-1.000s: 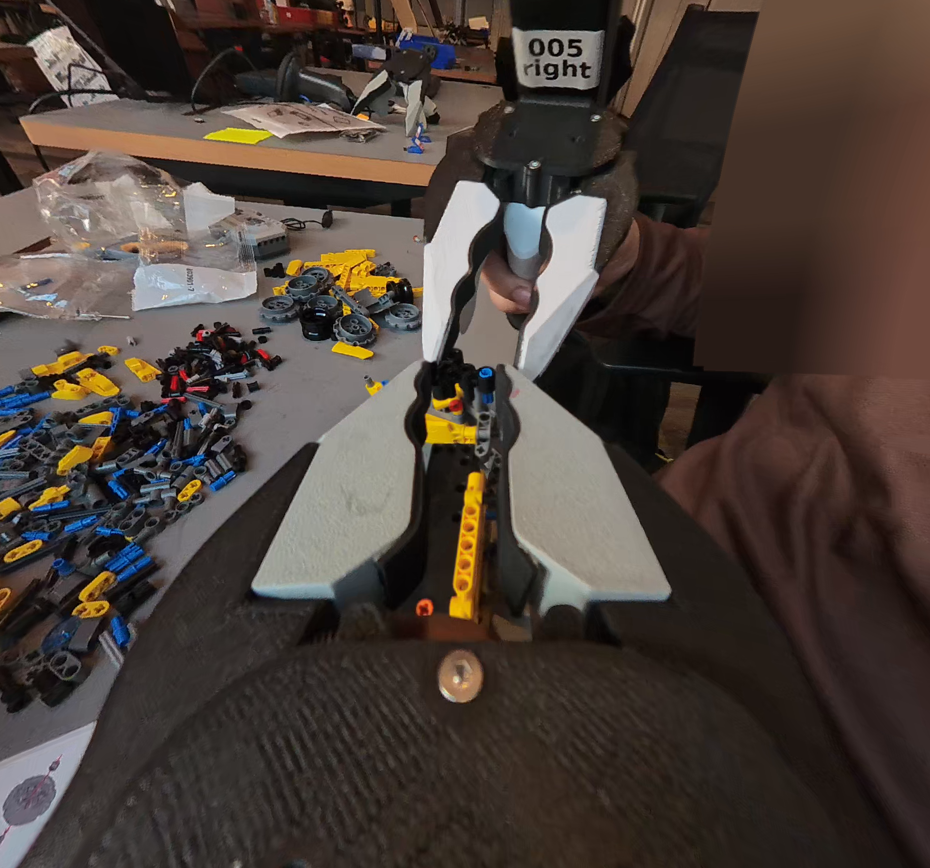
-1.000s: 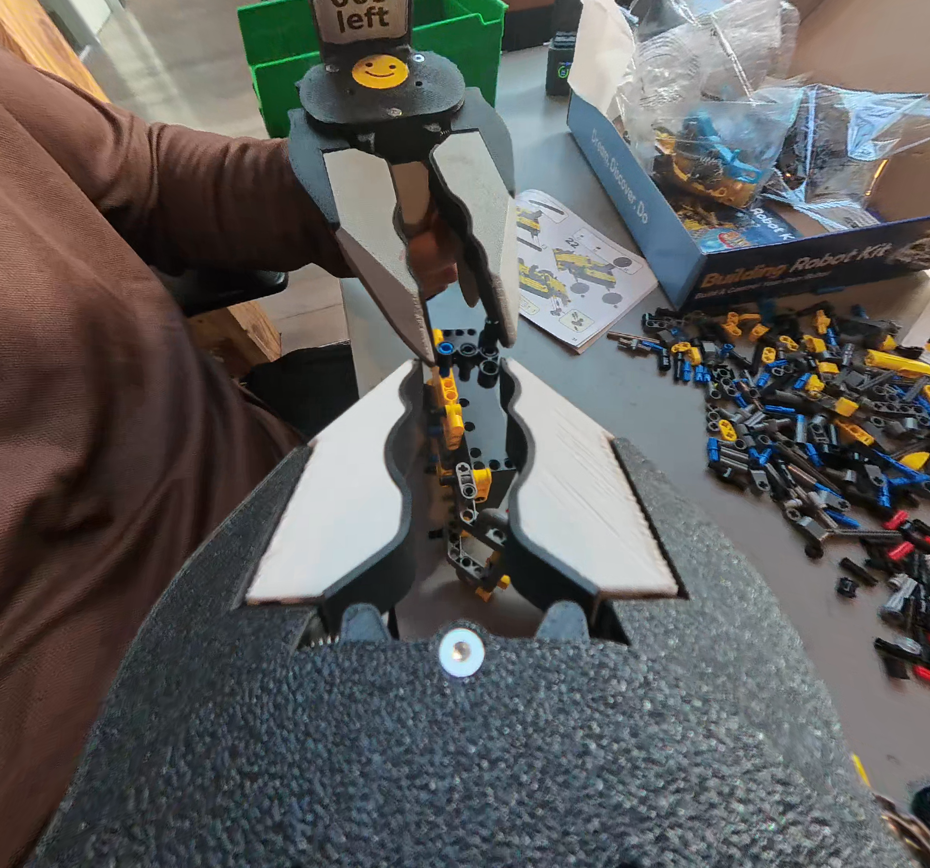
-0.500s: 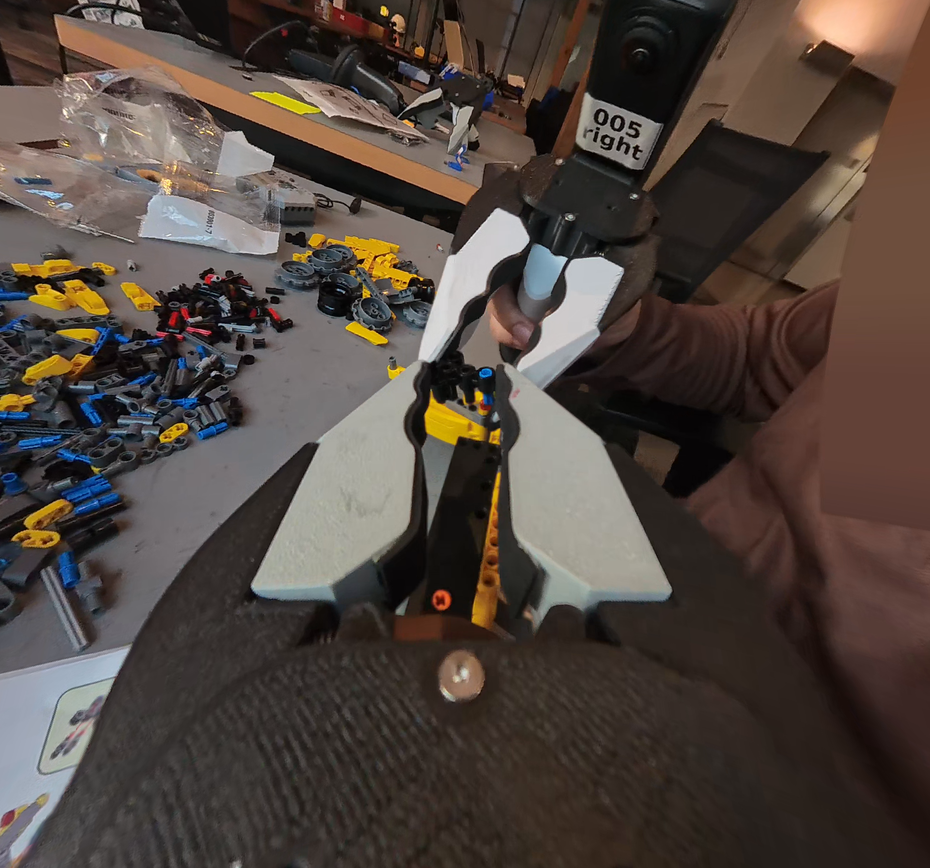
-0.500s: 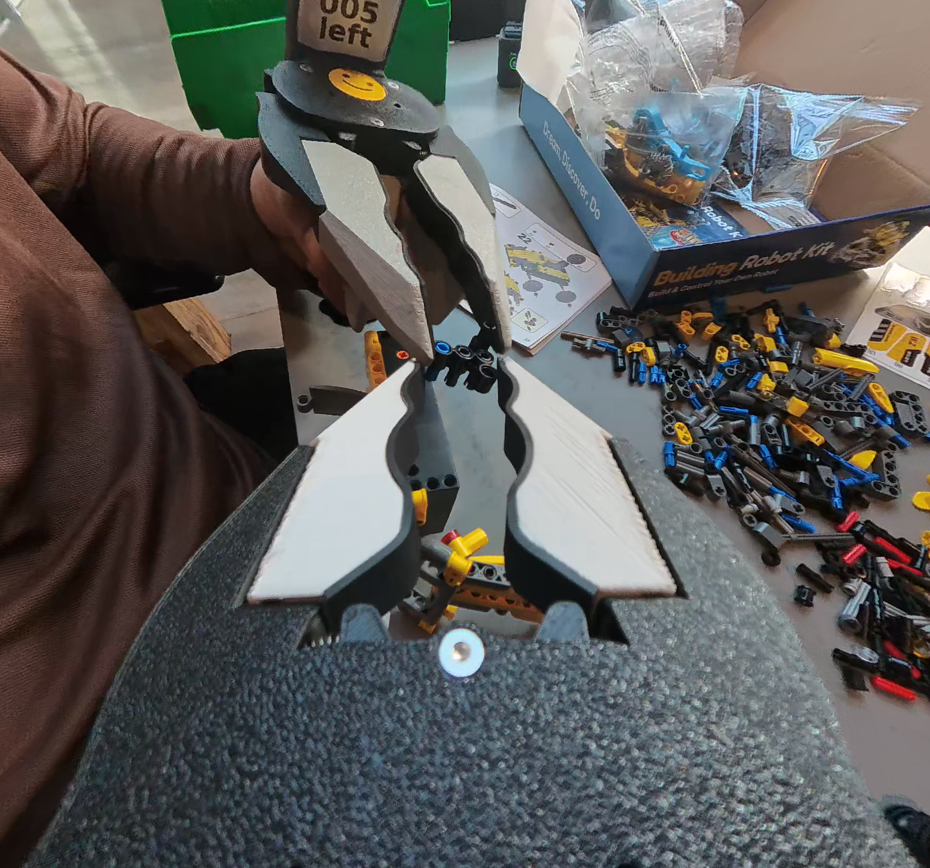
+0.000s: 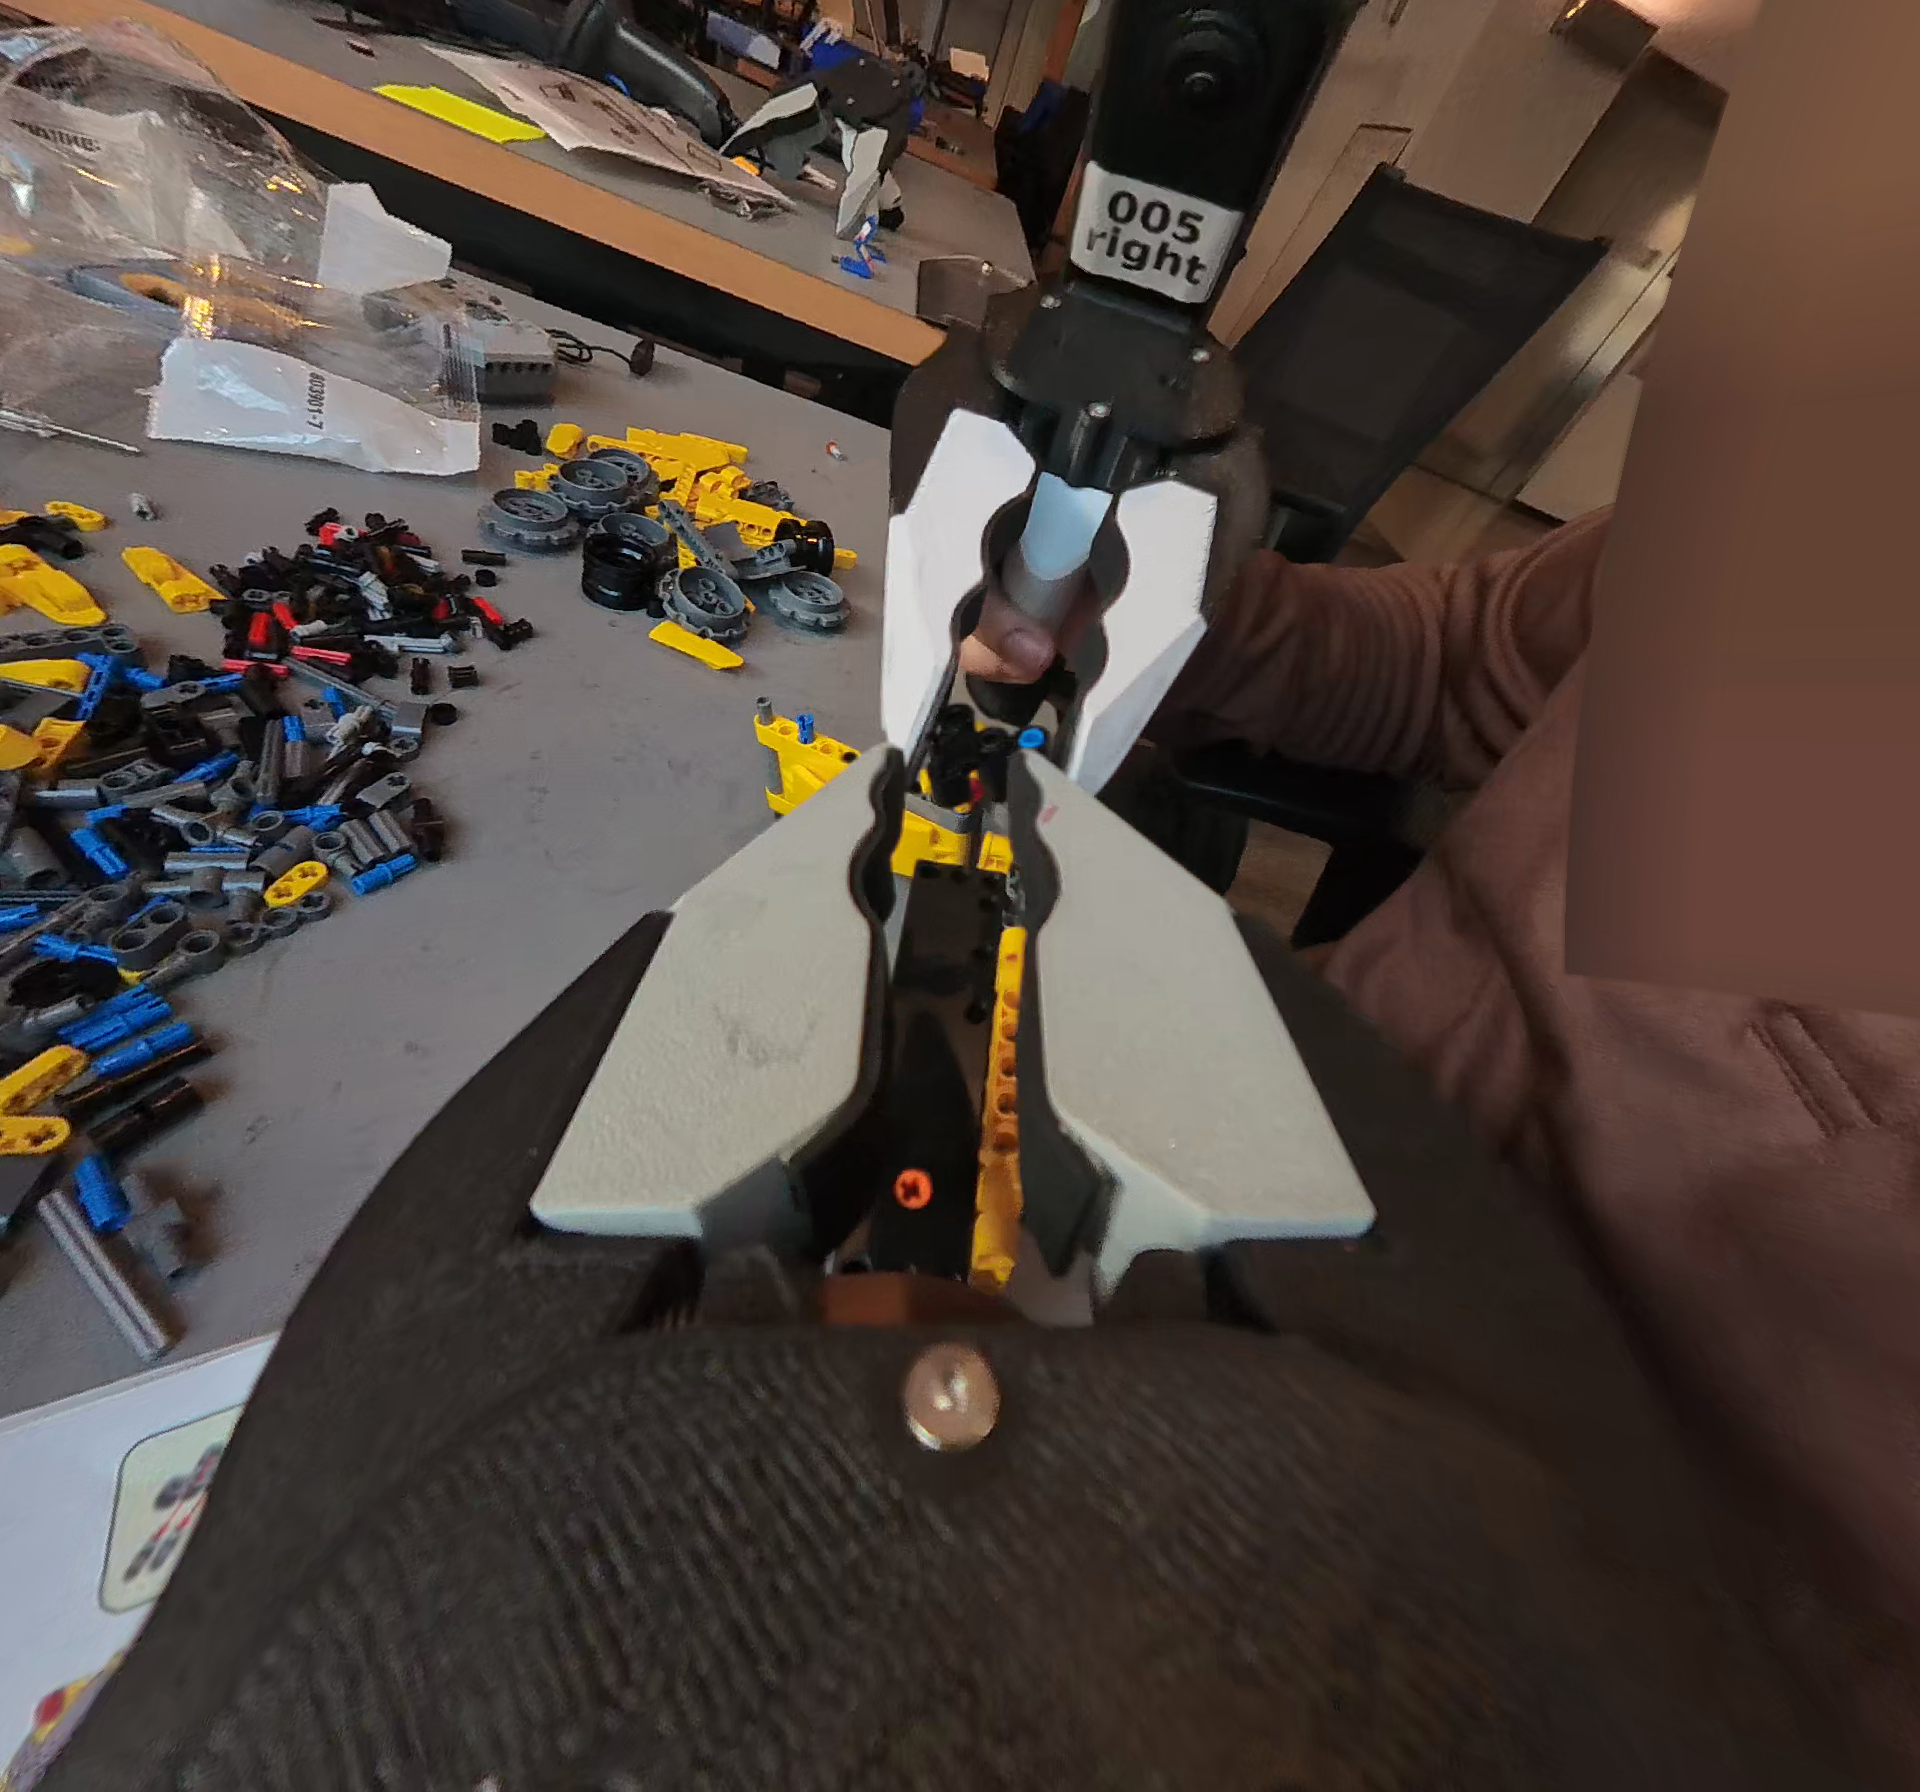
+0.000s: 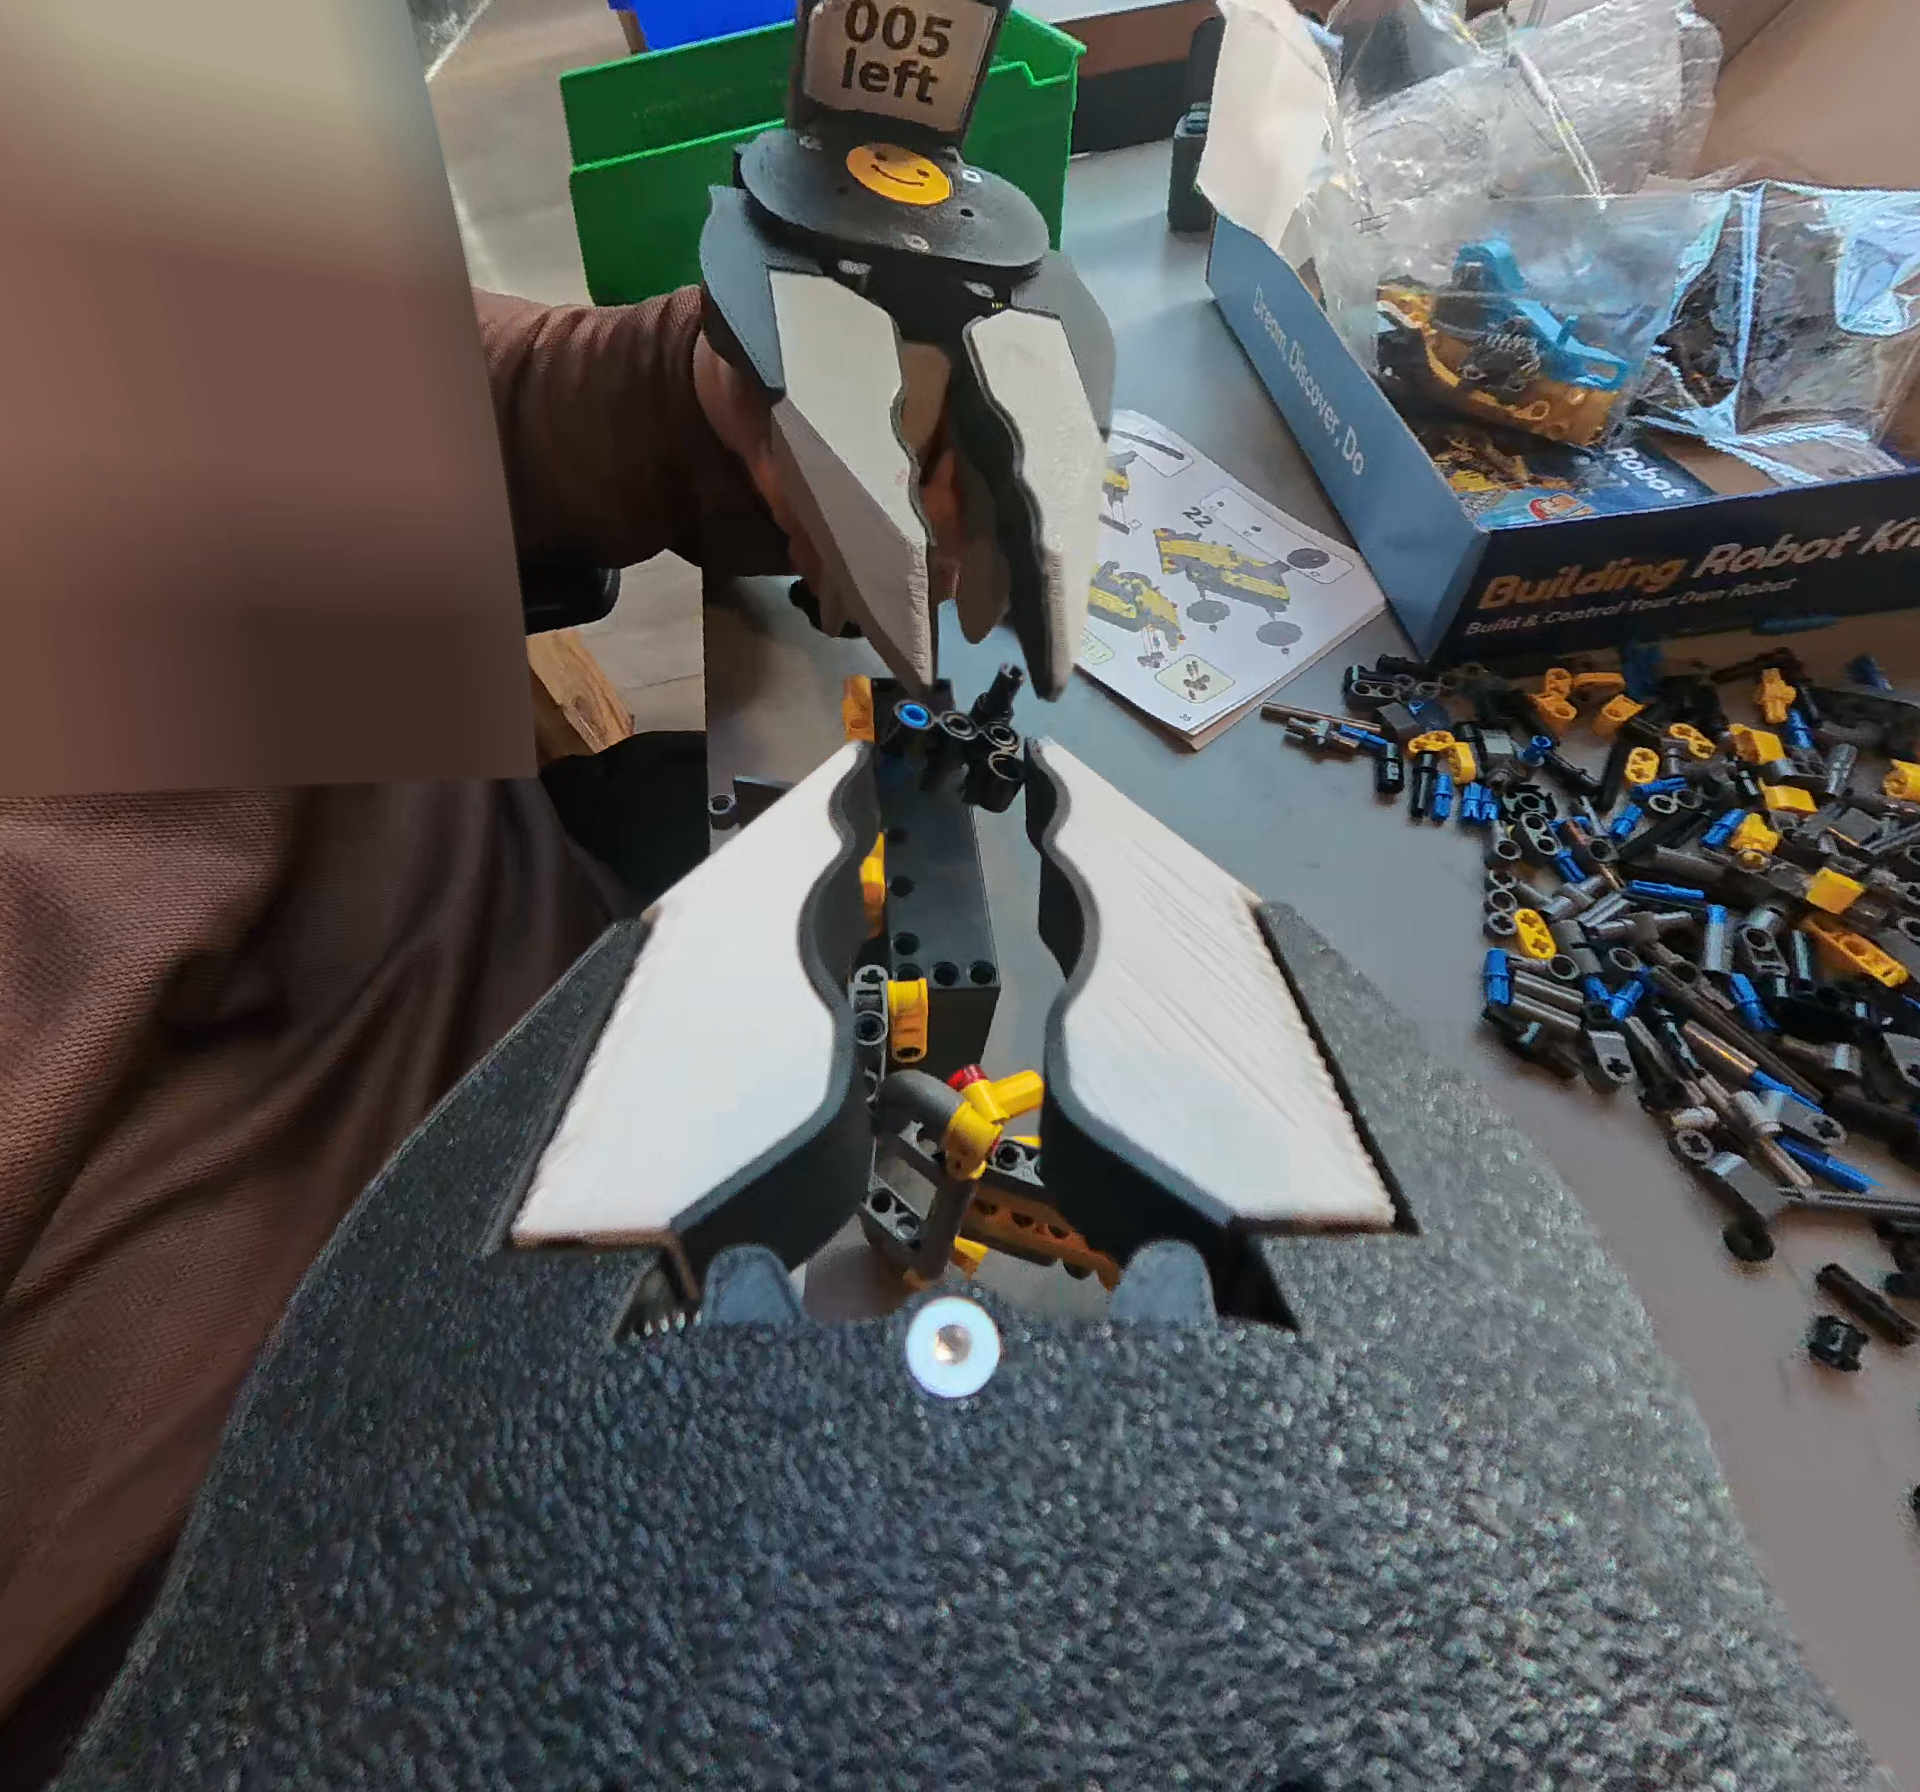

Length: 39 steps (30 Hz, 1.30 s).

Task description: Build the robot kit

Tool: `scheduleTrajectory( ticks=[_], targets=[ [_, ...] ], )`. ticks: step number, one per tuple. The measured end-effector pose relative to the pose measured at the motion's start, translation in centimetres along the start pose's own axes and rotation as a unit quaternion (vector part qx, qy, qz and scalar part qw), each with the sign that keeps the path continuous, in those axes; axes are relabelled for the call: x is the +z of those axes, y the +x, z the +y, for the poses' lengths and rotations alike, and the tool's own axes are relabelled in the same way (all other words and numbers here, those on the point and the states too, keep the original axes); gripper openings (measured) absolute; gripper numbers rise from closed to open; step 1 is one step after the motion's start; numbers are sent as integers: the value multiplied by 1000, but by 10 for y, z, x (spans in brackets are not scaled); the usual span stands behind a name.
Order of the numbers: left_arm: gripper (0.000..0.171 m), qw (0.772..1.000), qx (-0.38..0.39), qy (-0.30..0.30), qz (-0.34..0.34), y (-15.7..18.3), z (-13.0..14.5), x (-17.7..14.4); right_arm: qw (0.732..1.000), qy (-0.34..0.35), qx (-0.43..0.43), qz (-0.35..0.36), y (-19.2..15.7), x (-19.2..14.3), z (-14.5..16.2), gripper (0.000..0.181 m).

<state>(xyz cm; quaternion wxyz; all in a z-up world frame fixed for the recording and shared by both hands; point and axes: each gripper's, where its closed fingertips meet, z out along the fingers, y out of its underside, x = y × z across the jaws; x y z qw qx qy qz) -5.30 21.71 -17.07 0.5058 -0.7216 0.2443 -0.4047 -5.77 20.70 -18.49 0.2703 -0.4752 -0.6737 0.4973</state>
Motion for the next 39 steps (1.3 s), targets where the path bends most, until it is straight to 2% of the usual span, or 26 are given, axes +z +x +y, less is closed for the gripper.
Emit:
scheduleTrajectory(
  ticks=[1,7,12,20,23,27,35,39],
  targets=[
    [15,1000,-1,-4,1,0,1,1,1000,-3,-4,2,0,1,2,20],
    [5,1000,6,-8,-17,-3,6,4,1000,-2,-13,12,1,1,2,24],
    [5,997,57,-32,-44,-4,11,6,999,-42,-20,22,3,2,12,23],
    [4,996,77,-38,-36,2,12,7,998,-56,-2,-5,3,-20,10,22],
    [5,996,77,-36,-29,6,14,10,998,-68,-6,-12,1,-18,10,20],
    [5,997,66,-33,-30,4,15,14,994,-107,-23,-18,3,-15,19,6],
    [5,998,43,-41,-32,1,19,17,988,-146,-5,-57,3,-15,25,4],
    [3,994,42,-94,-25,0,31,19,979,-192,1,-64,4,-19,33,3]
  ],
)
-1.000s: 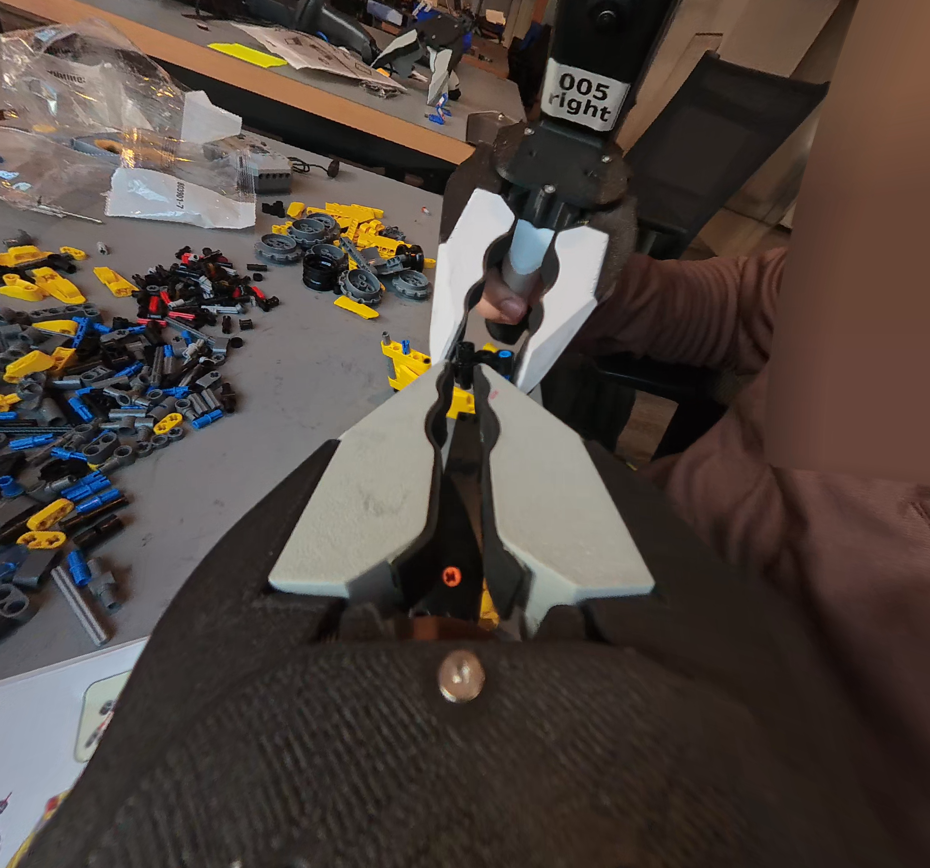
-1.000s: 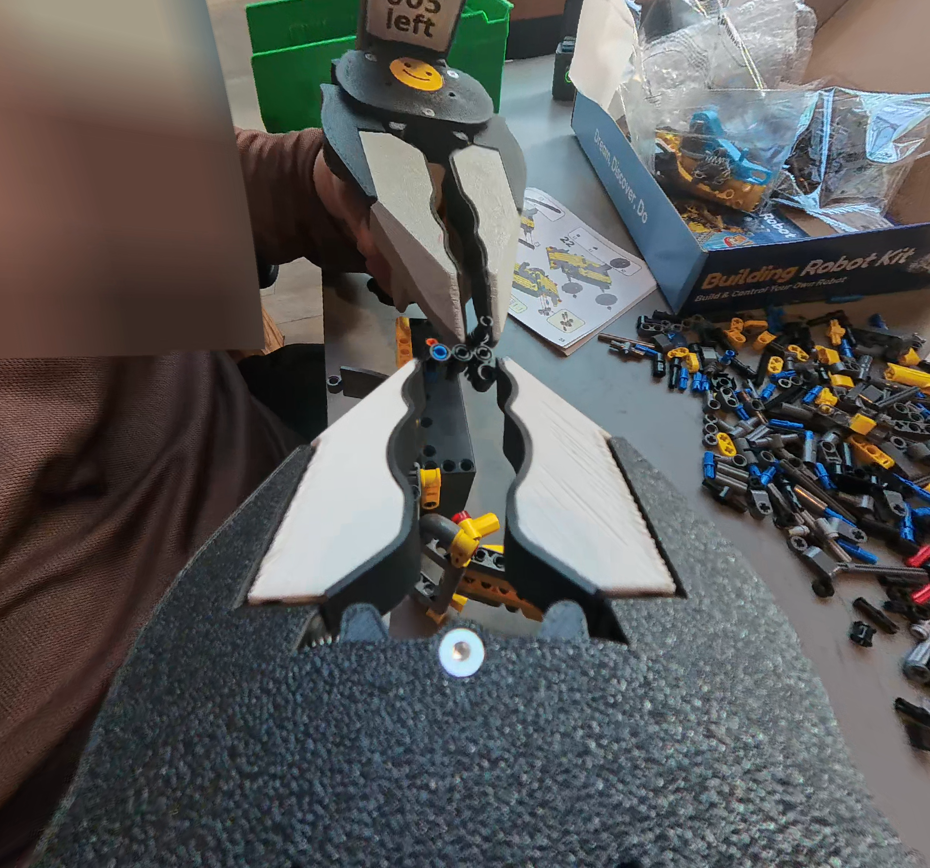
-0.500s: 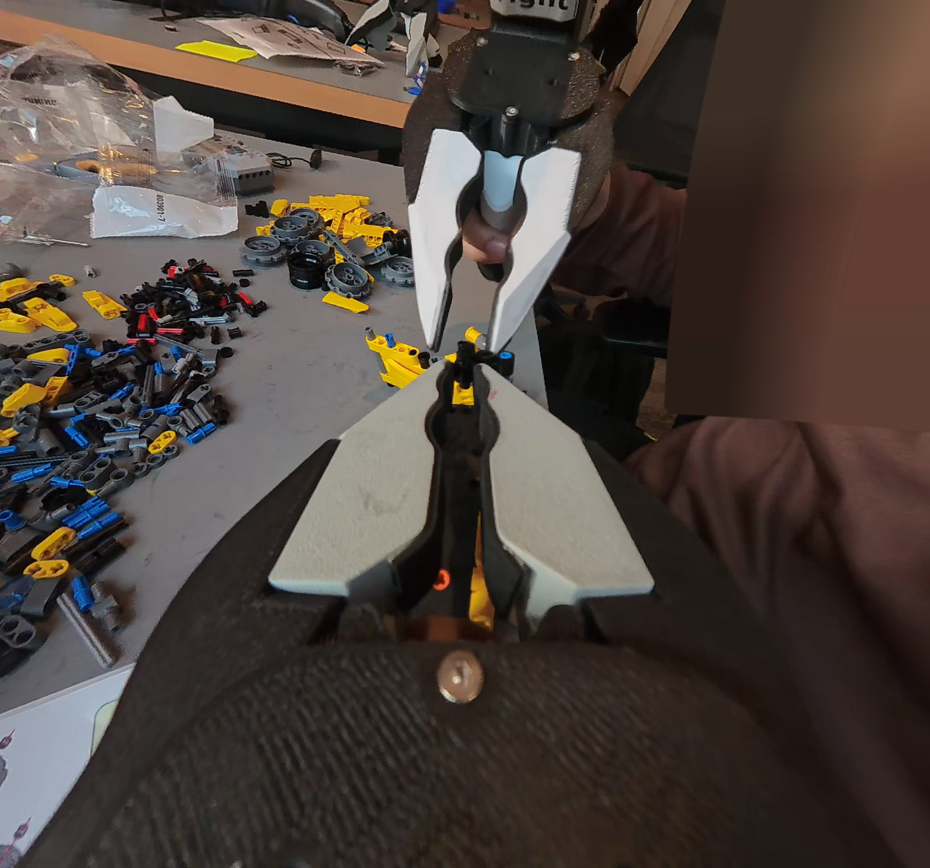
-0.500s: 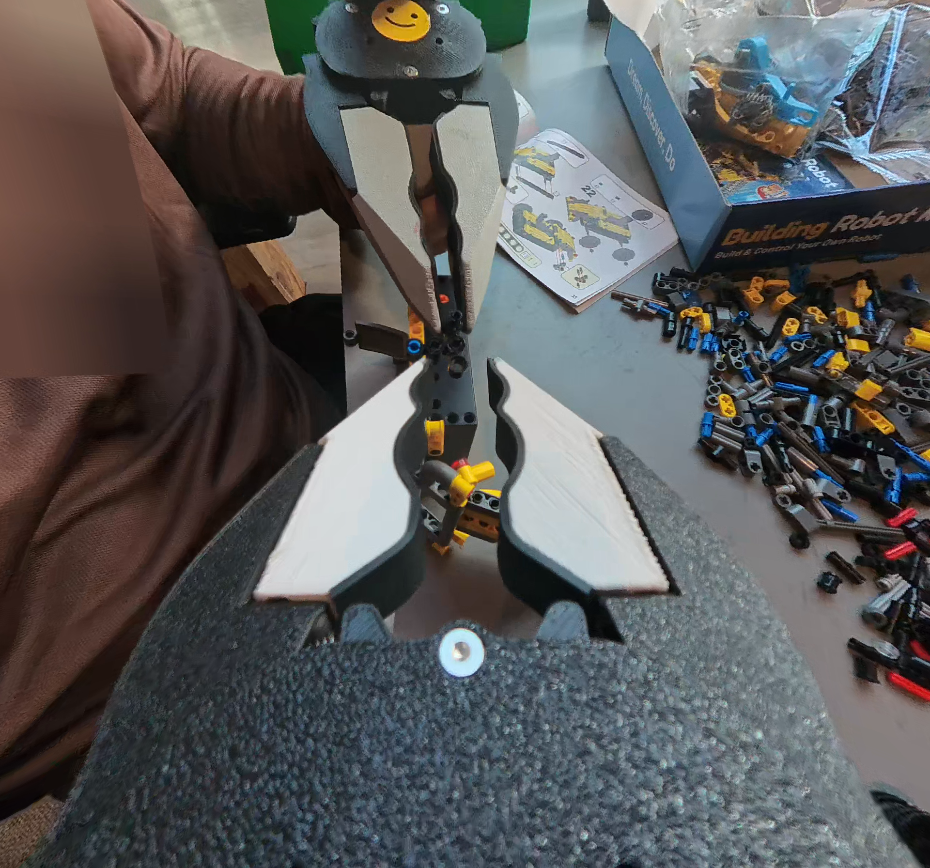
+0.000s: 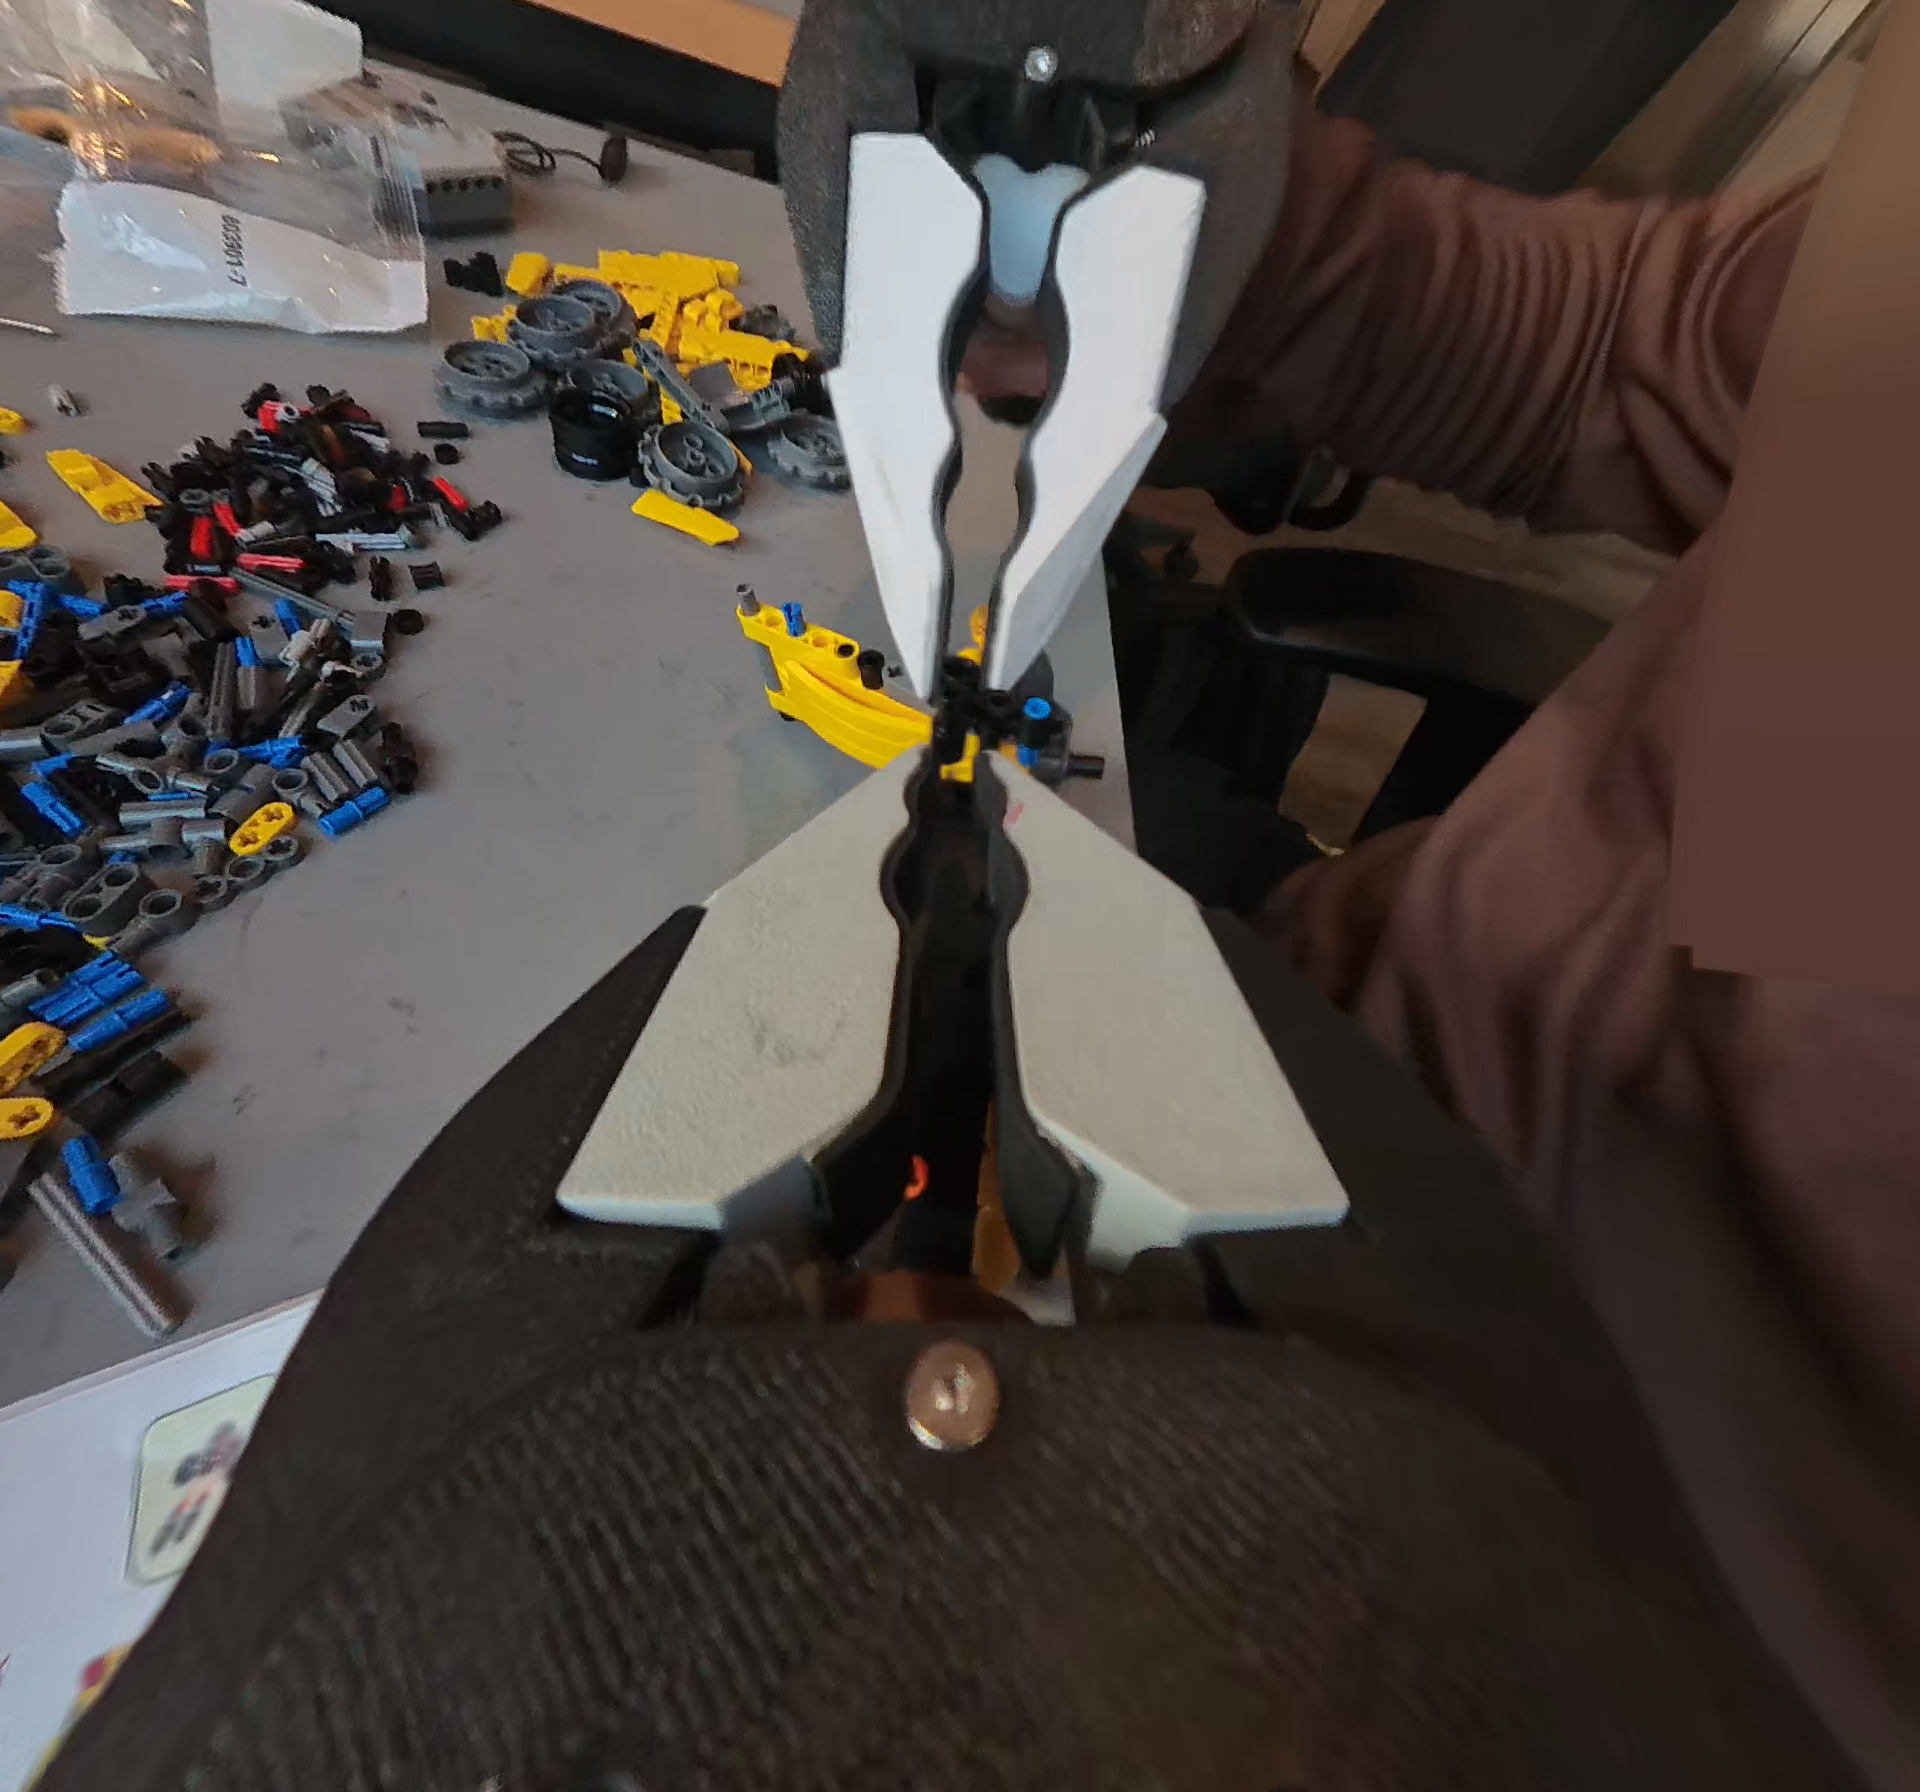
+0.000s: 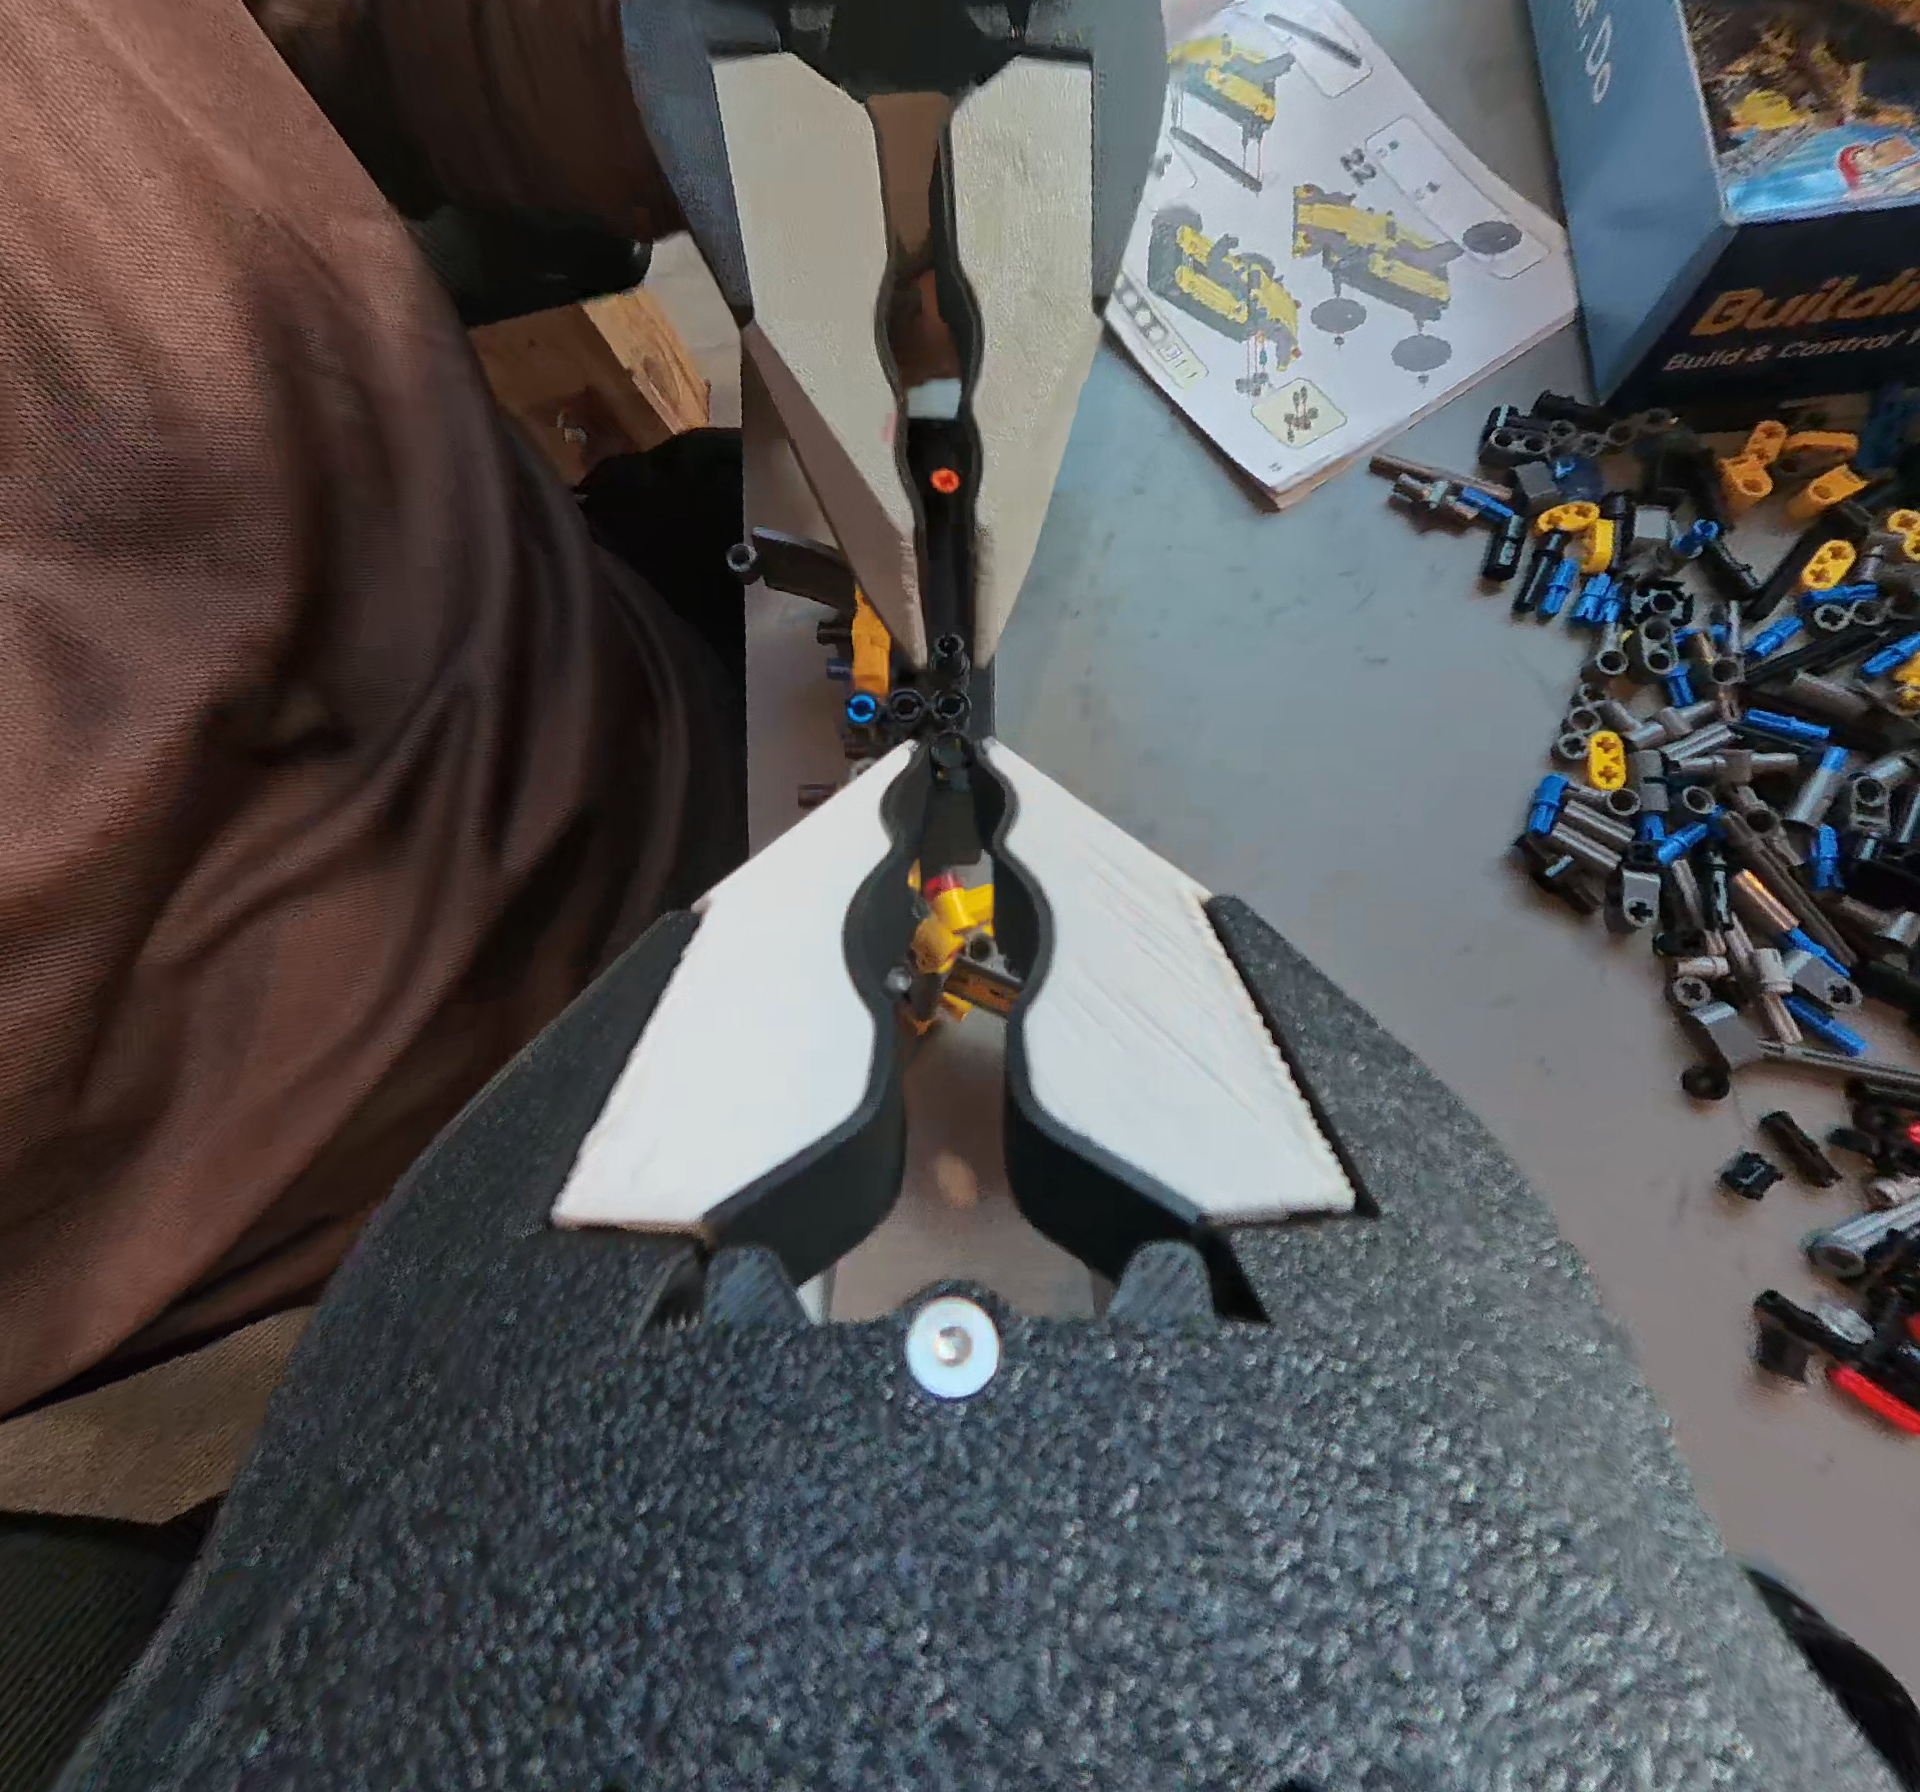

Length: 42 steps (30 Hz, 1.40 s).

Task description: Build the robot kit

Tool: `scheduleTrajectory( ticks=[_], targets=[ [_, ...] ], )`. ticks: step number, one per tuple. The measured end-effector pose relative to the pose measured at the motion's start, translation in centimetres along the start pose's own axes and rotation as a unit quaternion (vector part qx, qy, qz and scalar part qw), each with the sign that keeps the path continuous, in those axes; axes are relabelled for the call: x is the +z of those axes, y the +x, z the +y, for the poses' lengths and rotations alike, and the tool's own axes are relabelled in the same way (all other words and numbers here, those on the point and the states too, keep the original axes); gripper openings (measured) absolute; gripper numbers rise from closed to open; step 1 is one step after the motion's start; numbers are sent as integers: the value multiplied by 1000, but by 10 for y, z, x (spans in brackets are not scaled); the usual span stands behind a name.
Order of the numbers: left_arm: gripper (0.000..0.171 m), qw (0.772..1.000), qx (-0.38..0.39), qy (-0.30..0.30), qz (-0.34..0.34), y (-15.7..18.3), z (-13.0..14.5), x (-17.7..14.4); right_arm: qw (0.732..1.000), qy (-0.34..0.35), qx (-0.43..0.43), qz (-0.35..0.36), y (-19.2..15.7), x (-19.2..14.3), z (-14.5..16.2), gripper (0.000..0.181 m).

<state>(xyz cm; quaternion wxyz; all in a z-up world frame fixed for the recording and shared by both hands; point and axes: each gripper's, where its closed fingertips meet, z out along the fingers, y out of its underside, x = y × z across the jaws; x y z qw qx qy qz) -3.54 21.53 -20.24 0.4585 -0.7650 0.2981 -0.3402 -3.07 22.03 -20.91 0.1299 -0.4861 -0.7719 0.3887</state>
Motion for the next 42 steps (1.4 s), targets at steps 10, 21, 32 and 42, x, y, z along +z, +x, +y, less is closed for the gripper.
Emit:
scheduleTrajectory(
  ticks=[10,21,32,42],
  targets=[
    [50,993,53,-99,34,9,10,2,996,-88,10,11,4,-2,6,4],
    [19,996,41,-74,39,2,5,4,996,-87,-9,6,3,8,11,4],
    [10,990,43,-120,57,-1,18,10,996,-83,-35,7,2,11,11,4],
    [10,992,24,-93,85,7,16,12,995,-86,-53,-3,-4,13,13,4]
  ],
)
